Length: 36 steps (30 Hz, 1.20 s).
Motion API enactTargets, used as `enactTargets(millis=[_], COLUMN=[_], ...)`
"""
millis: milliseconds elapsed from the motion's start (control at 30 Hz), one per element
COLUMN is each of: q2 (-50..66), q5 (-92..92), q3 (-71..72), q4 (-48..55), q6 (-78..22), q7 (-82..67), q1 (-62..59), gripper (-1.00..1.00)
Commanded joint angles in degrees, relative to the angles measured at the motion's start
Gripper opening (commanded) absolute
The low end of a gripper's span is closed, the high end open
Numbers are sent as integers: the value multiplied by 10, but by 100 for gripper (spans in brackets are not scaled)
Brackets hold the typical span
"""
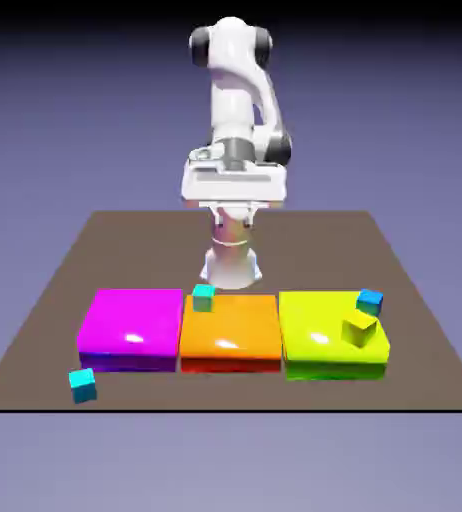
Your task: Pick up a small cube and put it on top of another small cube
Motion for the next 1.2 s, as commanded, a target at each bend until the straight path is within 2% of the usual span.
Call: enactTargets(millis=[0, 1167], q2=[21, 748], q5=[7, 244], q3=[-4, -158], q4=[20, 702], q6=[-19, -665], q7=[5, 185], q1=[-7, -241], gripper=[0, 0])
